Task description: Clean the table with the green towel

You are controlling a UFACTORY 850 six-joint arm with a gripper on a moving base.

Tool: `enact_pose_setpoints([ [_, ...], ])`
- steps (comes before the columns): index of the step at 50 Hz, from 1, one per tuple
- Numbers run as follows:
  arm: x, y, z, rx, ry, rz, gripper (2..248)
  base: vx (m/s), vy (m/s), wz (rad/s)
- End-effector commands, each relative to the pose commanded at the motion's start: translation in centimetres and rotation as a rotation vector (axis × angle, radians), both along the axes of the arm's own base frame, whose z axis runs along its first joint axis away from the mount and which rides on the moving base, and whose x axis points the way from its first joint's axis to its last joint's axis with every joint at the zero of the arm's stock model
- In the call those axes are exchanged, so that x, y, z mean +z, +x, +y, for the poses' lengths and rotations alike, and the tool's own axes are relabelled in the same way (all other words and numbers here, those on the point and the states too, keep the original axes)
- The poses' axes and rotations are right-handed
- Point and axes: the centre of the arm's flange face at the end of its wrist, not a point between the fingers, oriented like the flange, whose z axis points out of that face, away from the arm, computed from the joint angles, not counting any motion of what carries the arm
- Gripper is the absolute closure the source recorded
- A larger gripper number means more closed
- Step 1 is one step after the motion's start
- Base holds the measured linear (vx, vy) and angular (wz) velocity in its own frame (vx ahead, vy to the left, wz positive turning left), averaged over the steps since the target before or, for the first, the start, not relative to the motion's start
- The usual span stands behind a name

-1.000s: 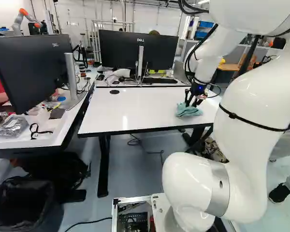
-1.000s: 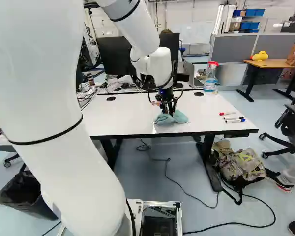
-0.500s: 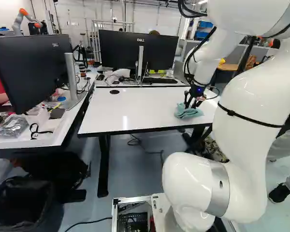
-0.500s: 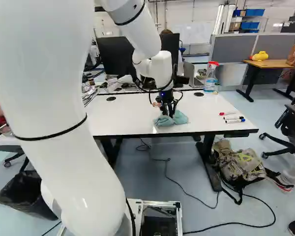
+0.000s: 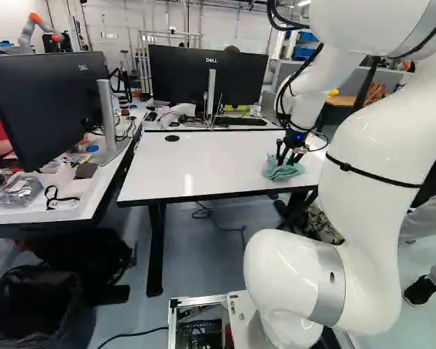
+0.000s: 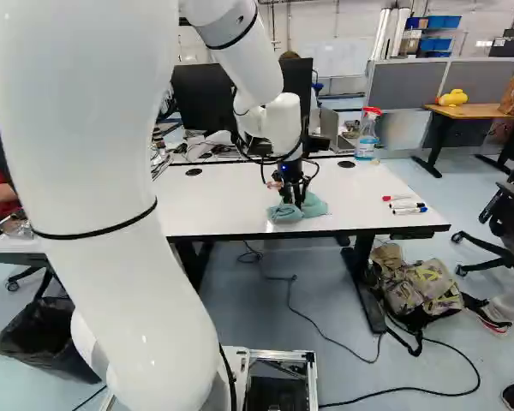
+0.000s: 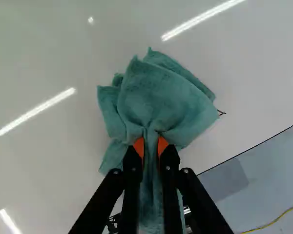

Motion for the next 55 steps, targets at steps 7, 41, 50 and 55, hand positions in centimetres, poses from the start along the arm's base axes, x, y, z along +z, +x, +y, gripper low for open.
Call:
enact_pose_setpoints([
  [7, 0.0, -0.4, -0.8, -0.019, 0.000, 0.000, 199, 0.000, 0.000, 0.000],
  [41, 0.0, -1.2, -7.3, -0.138, -0.005, -0.009, 199, 0.000, 0.000, 0.000],
  [50, 0.0, -1.2, -9.0, -0.166, -0.008, -0.014, 199, 0.000, 0.000, 0.000],
  [55, 0.0, -1.1, -10.0, -0.180, -0.009, -0.016, 199, 0.000, 0.000, 0.000],
])
